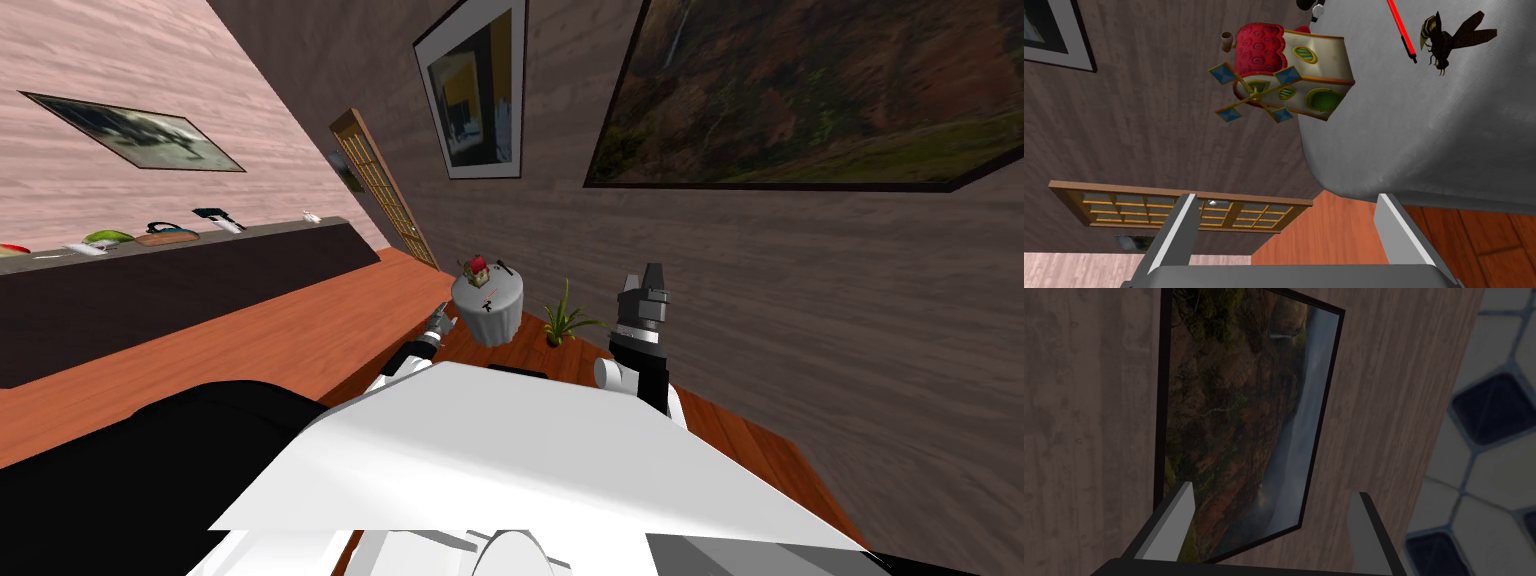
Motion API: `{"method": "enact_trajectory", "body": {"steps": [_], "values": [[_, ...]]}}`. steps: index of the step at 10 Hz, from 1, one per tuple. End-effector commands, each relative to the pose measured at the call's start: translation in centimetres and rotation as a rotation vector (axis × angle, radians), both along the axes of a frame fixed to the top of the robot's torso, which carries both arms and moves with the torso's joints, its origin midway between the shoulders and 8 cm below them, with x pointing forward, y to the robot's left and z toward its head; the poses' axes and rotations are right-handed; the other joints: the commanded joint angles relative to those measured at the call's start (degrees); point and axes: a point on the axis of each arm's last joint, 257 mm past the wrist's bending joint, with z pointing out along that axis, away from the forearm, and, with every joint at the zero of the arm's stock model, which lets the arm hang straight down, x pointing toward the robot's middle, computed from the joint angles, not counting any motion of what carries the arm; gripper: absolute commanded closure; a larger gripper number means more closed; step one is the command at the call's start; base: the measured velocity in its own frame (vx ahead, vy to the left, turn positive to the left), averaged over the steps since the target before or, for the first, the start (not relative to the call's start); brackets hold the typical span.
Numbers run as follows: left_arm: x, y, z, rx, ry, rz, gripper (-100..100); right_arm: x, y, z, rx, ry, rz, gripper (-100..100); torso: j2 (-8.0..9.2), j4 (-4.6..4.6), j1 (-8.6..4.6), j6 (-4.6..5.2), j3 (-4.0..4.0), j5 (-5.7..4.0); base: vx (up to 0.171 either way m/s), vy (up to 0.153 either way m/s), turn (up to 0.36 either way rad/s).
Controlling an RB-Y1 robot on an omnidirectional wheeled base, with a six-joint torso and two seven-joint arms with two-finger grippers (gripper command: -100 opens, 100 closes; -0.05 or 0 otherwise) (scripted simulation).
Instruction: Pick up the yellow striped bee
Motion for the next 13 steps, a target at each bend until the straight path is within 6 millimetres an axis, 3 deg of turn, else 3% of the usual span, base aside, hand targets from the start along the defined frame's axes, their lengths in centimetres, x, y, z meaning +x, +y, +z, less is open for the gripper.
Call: {"method": "enact_trajectory", "body": {"steps": [1, 2, 3, 4, 5, 6, 7, 8, 9, 10, 12, 13], "values": [[-0.5, 0.8, -1.7, -0.029, 0.044, 0.007, -100, 0.0, 0.0, 0.0, 0.0, 0.0, 0.0, 0, 0.0, 0.0, 0.0, 0.0, 0.0, 0.0, 0.024, -0.027, -0.046], [-1.6, 1.9, -4.1, -0.026, 0.123, 0.004, -100, 0.0, 0.0, 0.0, 0.0, 0.0, 0.0, 0, 0.0, 0.0, 0.01, -0.01, 0.0, 0.0, 0.027, -0.04, -0.113], [-1.7, 2.1, -4.5, -0.056, 0.128, 0.015, -100, 0.0, 0.0, 0.0, 0.0, 0.0, 0.0, 0, -0.01, 0.0, 0.0, 0.0, -0.01, 0.0, 0.027, -0.028, -0.073], [-3.0, 3.5, -6.7, -0.052, 0.198, 0.023, -100, 0.0, 0.0, 0.0, 0.0, 0.0, 0.0, 0, -0.01, 0.0, 0.01, -0.01, -0.01, 0.0, 0.038, -0.028, -0.121], [-3.2, 3.3, -7.1, -0.081, 0.211, 0.024, -100, 0.0, 0.0, 0.0, 0.0, 0.0, 0.0, 0, -0.05, -0.01, 0.02, 0.01, -0.03, 0.0, 0.037, -0.028, -0.081], [-4.7, 4.6, -9.4, -0.078, 0.289, 0.031, -100, 0.0, 0.0, 0.0, 0.0, 0.0, 0.0, 0, -0.03, -0.01, 0.0, -0.02, -0.02, 0.0, 0.045, -0.044, -0.131], [-4.8, 4.5, -9.6, -0.112, 0.293, 0.036, -100, 0.0, 0.0, 0.0, 0.0, 0.0, 0.0, 0, -0.06, -0.01, -0.03, 0.0, -0.04, -0.01, 0.042, -0.032, -0.077], [-6.4, 5.9, -11.6, -0.11, 0.365, 0.046, -100, 0.0, 0.0, 0.0, 0.0, 0.0, 0.0, 0, -0.06, -0.01, -0.02, -0.01, -0.04, -0.01, 0.052, -0.039, -0.147], [-6.6, 5.6, -11.9, -0.138, 0.375, 0.047, -100, 0.0, 0.0, 0.0, 0.0, 0.0, 0.0, 0, -0.08, -0.02, -0.04, 0.0, -0.04, -0.01, 0.045, -0.027, -0.101], [-8.1, 6.5, -13.5, -0.141, 0.443, 0.048, -100, 0.0, 0.0, 0.0, 0.0, 0.0, 0.0, 0, -0.07, -0.01, 0.0, -0.01, -0.04, -0.01, 0.055, -0.031, -0.17], [-8.5, 6.7, -14.0, -0.175, 0.453, 0.062, -100, 0.0, 0.0, 0.0, 0.0, 0.0, 0.0, 0, -0.09, -0.02, 0.01, -0.02, -0.06, 0.0, 0.038, -0.017, -0.041], [-10.4, 7.6, -15.7, -0.184, 0.529, 0.066, -100, 0.0, 0.0, 0.0, 0.0, 0.0, 0.0, 0, -0.02, -0.01, 0.04, -0.03, -0.02, 0.0, 0.037, -0.031, -0.16]]}}
